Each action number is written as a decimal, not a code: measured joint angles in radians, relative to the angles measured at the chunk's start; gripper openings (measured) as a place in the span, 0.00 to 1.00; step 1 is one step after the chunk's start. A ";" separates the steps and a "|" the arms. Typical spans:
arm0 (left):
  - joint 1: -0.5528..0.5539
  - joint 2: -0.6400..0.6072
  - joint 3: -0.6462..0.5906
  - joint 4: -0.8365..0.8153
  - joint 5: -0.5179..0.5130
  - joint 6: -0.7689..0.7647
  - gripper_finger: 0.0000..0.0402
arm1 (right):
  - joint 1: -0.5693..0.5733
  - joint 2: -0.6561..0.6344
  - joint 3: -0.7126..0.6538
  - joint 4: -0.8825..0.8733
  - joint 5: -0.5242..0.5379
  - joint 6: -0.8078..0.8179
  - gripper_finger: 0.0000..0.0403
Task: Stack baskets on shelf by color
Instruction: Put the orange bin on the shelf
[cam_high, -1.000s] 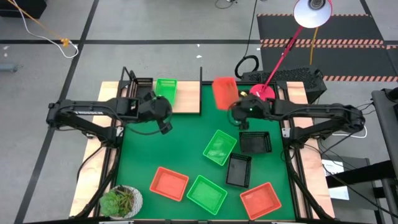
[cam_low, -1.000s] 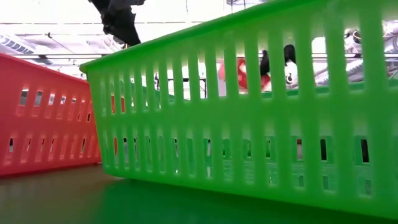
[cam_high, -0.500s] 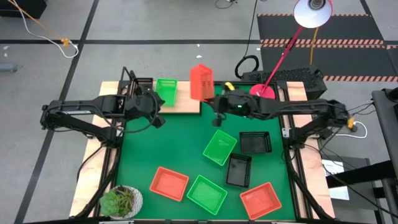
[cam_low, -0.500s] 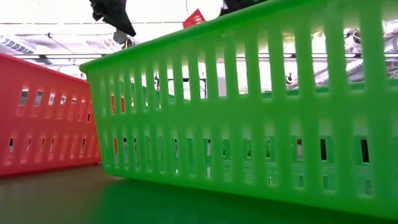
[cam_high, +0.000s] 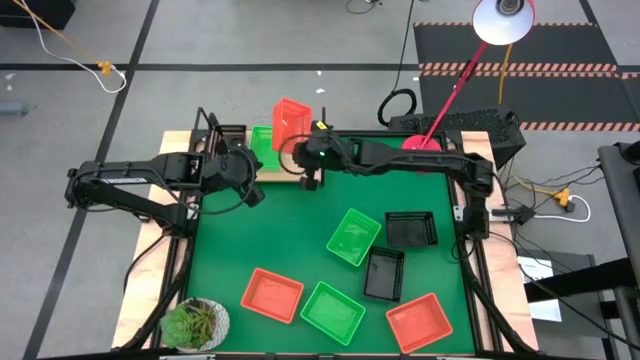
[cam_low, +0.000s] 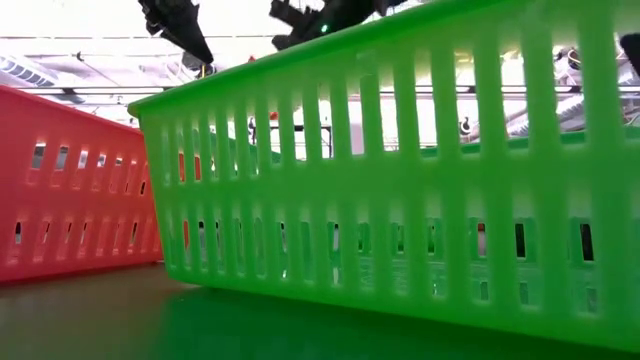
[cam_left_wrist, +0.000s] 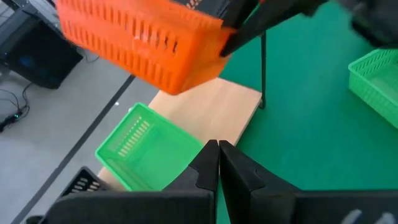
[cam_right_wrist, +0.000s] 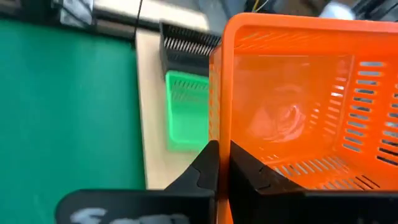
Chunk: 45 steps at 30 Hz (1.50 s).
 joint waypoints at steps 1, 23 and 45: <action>0.000 0.000 0.000 -0.005 0.000 -0.008 0.04 | -0.011 0.013 0.006 -0.013 -0.025 0.009 0.02; 0.000 0.002 0.000 -0.026 -0.021 -0.052 0.04 | -0.116 0.080 -0.034 -0.049 -0.183 0.153 0.03; 0.000 0.002 0.000 -0.026 -0.037 -0.049 0.04 | -0.034 0.078 -0.086 0.037 -0.101 0.125 0.02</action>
